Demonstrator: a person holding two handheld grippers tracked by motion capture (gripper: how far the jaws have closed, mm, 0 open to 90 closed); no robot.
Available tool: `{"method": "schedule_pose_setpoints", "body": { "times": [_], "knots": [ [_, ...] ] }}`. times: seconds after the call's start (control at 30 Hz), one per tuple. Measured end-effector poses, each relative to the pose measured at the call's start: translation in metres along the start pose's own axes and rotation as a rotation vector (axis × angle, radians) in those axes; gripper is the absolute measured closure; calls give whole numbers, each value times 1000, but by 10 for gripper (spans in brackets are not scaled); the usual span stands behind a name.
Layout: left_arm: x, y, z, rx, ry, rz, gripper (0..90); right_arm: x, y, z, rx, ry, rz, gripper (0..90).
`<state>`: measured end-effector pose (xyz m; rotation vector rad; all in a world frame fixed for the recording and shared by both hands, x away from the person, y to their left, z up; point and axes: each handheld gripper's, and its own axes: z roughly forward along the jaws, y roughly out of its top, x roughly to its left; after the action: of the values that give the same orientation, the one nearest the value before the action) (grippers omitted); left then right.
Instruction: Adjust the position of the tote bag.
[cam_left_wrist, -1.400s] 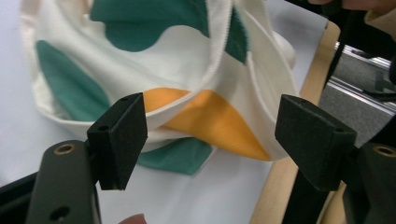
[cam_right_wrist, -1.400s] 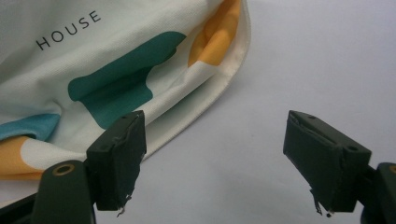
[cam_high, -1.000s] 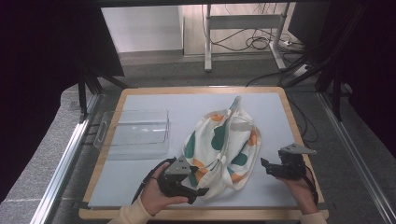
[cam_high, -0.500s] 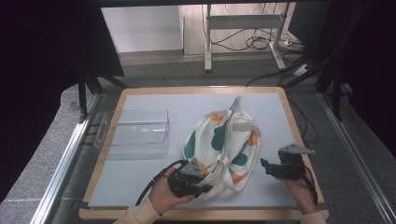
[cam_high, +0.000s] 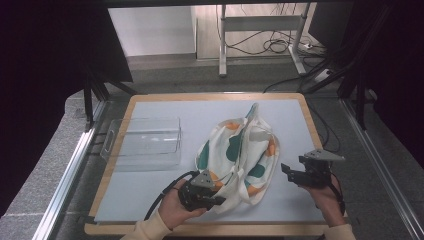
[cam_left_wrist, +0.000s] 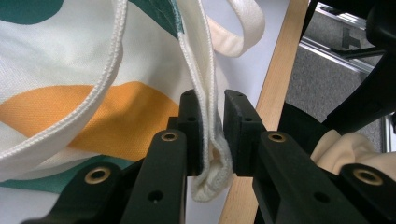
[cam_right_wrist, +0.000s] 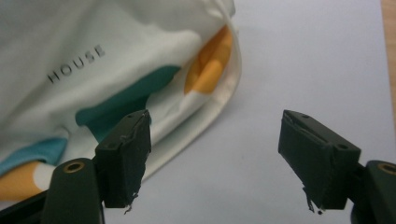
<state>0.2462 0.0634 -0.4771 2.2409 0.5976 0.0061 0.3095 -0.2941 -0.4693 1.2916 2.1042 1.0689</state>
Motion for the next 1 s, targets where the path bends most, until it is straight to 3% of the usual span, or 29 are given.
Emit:
{"method": "schedule_pose_setpoints", "body": {
  "times": [0.2, 0.5, 1.0],
  "knots": [
    [-1, -1, 0, 1, 3, 4, 785, 1, 32, -2, -32, 27, -1, 260],
    [0, -2, 2, -2, 3, 4, 786, 7, 77, 15, -35, 49, -12, 255],
    [0, -3, 2, -2, 7, 7, 786, 8, 131, 61, 31, 49, -10, 218]
  ]
}}
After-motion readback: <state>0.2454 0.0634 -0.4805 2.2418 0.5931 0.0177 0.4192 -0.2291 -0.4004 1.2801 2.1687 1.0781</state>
